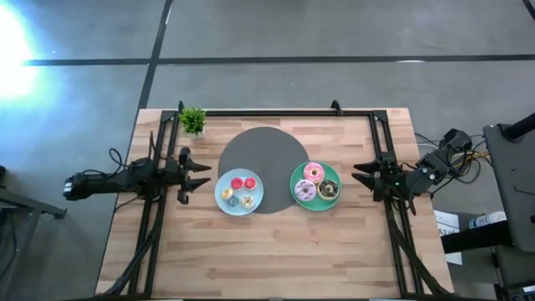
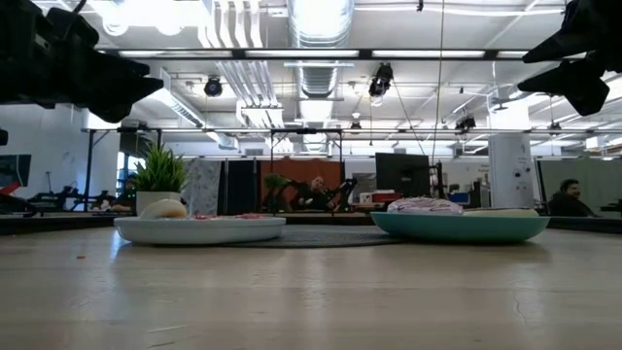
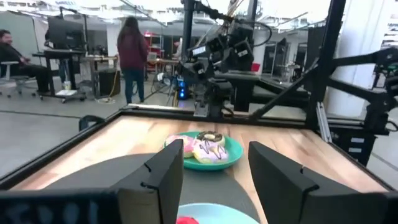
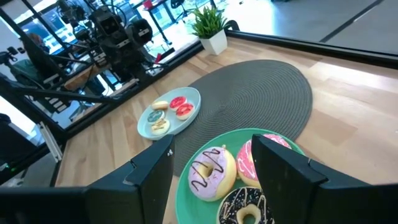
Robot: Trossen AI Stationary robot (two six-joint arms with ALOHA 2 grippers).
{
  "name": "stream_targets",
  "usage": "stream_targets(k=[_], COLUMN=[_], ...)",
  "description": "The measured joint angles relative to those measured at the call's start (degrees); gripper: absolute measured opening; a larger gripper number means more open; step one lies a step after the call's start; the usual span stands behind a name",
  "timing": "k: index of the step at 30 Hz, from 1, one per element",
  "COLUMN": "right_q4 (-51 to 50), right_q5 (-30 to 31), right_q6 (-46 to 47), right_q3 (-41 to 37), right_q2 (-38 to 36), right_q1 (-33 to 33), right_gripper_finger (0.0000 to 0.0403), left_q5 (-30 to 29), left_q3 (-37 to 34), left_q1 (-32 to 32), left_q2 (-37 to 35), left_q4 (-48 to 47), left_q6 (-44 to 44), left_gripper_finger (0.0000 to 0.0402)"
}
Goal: Pick & Place donuts
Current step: Return to Home Position
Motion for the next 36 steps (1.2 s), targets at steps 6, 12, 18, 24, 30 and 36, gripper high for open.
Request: stream_targets(k=[6,12,18,24,30,36], right_q4=[0.0,0.0,0.7,24.5,56.4,60.1], right_q5=[0.0,0.0,0.5,-10.1,-49.2,-52.6], right_q6=[0.0,0.0,-0.3,-18.6,-43.8,-41.0], right_q3=[0.0,0.0,0.0,-4.9,-18.2,-22.2], right_q2=[0.0,0.0,-0.3,-0.3,-0.1,-0.3], right_q1=[0.0,0.0,0.0,-6.8,-21.2,-28.4], right_gripper_finger=[0.0206,0.0206,0.0206,0.0206,0.0206,0.0206], left_q5=[0.1,0.1,0.1,0.2,0.2,0.4], left_q3=[0.0,0.0,0.0,-0.1,-0.1,0.0], left_q1=[0.0,0.0,0.0,0.0,0.0,0.0], left_q2=[1.0,1.2,1.2,1.2,1.2,1.2], left_q4=[-0.6,-0.5,-0.5,-0.5,-0.4,-0.6], left_q6=[0.0,0.0,0.0,0.0,0.0,0.0], left_gripper_finger=[0.0156,0.0156,0.0156,0.0156,0.0156,0.0156])
